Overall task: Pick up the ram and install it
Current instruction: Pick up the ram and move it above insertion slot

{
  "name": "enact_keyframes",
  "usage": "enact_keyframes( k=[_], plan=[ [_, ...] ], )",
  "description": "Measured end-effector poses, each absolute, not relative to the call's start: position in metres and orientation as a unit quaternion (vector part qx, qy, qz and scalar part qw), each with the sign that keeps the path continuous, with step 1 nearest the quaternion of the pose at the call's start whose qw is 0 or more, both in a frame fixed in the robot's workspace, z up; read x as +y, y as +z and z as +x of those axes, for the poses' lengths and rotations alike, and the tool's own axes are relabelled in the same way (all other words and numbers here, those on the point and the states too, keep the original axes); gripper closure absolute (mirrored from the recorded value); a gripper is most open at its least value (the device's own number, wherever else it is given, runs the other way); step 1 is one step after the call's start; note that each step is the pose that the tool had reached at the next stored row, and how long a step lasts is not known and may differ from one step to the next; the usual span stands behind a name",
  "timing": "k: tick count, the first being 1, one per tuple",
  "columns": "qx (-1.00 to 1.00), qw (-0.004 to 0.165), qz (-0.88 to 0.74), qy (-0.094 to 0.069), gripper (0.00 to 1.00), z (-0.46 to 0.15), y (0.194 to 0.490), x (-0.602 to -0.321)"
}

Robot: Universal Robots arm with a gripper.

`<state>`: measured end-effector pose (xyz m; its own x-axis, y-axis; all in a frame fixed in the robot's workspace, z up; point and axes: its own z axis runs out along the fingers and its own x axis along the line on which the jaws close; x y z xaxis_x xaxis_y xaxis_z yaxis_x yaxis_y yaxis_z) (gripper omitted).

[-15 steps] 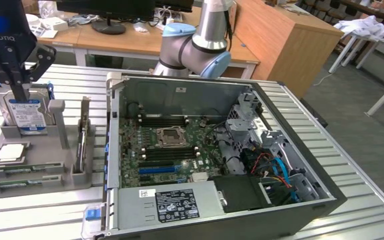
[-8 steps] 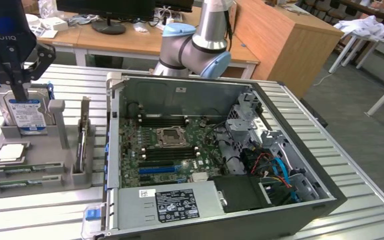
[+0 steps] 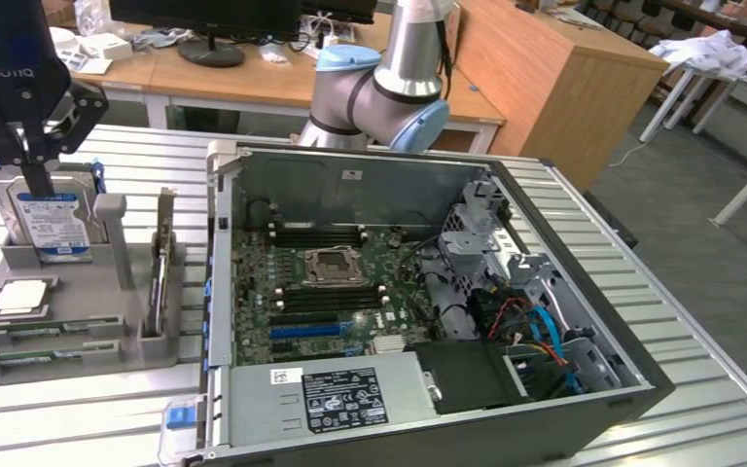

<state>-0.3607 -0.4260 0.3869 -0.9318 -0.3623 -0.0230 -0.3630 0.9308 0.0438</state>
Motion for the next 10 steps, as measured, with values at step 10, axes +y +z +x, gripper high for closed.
enact_keyframes(
  k=[10],
  plan=[
    [0.962,0.005,-0.273,0.024,0.89,-0.3607,0.3866,-0.426]
  ],
)
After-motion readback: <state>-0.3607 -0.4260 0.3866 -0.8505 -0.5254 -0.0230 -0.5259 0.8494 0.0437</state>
